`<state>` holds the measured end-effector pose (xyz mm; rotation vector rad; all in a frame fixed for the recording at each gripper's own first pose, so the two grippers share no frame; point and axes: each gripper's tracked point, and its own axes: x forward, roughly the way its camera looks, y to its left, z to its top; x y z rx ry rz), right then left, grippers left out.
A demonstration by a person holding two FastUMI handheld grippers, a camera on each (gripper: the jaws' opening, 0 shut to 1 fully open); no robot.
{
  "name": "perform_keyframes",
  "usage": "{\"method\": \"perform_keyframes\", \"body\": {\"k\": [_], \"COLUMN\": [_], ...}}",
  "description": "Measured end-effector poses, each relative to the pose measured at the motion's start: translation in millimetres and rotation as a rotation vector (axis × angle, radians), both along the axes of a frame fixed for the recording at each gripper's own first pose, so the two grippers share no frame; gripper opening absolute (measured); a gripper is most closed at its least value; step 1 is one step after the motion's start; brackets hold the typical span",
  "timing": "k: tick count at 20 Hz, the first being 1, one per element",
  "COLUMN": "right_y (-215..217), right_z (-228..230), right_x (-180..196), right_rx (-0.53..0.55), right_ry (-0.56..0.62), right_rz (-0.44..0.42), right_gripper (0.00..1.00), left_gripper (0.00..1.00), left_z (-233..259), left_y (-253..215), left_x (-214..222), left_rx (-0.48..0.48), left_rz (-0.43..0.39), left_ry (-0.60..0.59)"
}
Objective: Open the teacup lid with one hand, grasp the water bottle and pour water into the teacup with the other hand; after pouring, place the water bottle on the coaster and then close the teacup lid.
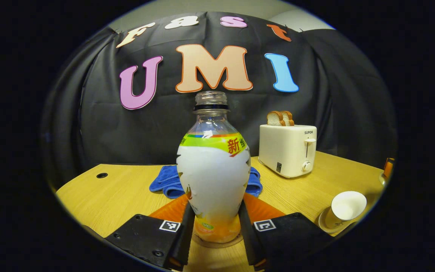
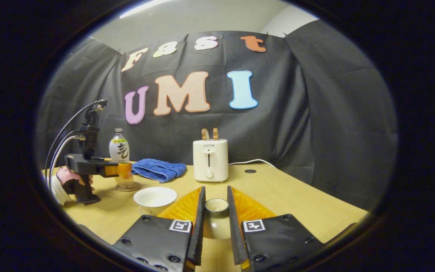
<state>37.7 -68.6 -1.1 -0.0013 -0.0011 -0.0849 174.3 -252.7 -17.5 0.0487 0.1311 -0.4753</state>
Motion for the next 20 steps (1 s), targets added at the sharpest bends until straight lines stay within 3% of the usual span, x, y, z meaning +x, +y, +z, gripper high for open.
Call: {"method": "perform_keyframes", "body": {"k": [16,19,20], "right_y": [0.0,0.3,0.4], "right_z": [-0.6,-0.7,-1.0], "right_x": [-0.5,-0.1,0.1], "right_rx": [0.0,0.0,0.0], "right_ry": [0.001,0.002,0.003], "right_rz": [0.001,0.001,0.001], "right_gripper": [0.36,0.36,0.36], "left_gripper": [0.76,0.97,0.97], "left_z": [1.1,3.5,2.0], "left_y": [-0.2,1.8,3.1], "left_x": [-1.3,-3.6,-4.5], "left_rx": [-0.022,-0.034,-0.037], "left_rz": [0.002,0.005,0.009], "left_ry": [-0.003,-0.003,0.001]}}
